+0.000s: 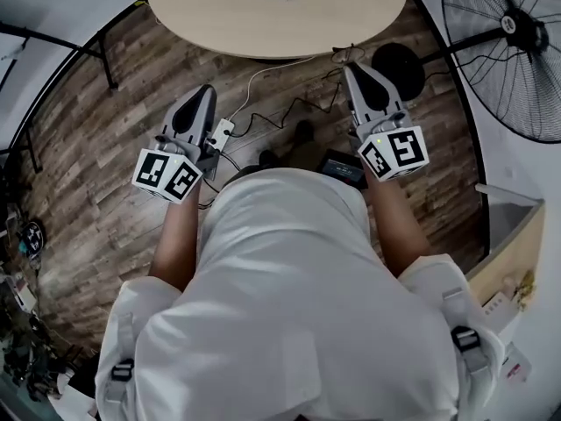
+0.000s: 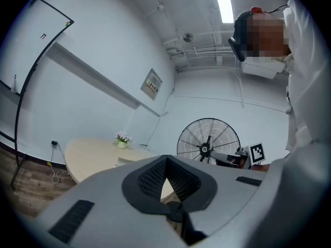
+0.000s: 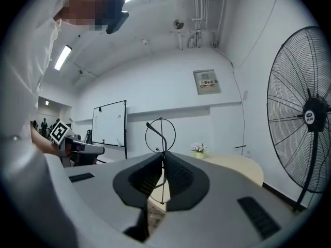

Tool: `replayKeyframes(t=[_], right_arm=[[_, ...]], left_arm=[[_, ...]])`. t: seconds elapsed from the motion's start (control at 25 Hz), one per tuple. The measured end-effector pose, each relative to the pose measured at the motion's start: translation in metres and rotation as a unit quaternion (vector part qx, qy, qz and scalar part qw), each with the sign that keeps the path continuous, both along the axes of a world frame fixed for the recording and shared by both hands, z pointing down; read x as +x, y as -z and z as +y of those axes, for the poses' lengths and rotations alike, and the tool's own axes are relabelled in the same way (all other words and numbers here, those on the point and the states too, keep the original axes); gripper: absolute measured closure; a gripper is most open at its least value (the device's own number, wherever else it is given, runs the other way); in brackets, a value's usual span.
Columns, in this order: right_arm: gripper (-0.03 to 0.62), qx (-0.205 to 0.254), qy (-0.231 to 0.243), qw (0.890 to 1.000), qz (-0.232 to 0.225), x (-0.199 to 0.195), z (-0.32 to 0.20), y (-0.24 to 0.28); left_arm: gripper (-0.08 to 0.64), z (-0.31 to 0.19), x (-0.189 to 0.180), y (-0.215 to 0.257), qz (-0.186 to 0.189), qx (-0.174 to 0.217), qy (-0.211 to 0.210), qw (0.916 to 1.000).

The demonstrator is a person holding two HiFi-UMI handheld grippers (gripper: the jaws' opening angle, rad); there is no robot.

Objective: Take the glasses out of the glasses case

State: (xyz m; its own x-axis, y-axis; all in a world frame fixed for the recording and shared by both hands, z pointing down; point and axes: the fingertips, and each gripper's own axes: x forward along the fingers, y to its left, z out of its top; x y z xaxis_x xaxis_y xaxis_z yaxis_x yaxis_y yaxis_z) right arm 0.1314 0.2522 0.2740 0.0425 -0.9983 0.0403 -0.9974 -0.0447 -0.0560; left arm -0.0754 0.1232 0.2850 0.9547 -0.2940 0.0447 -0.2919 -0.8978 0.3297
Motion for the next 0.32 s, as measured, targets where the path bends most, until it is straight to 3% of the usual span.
replayKeyframes(t=[0.32], right_arm=[[0.563,0.001,-0.037,0.999,0.013,0.009,0.022,0.011]], left_arm=[[0.548,0.009,0.015,0.005,0.012,-0.002,-0.029,0.9995]])
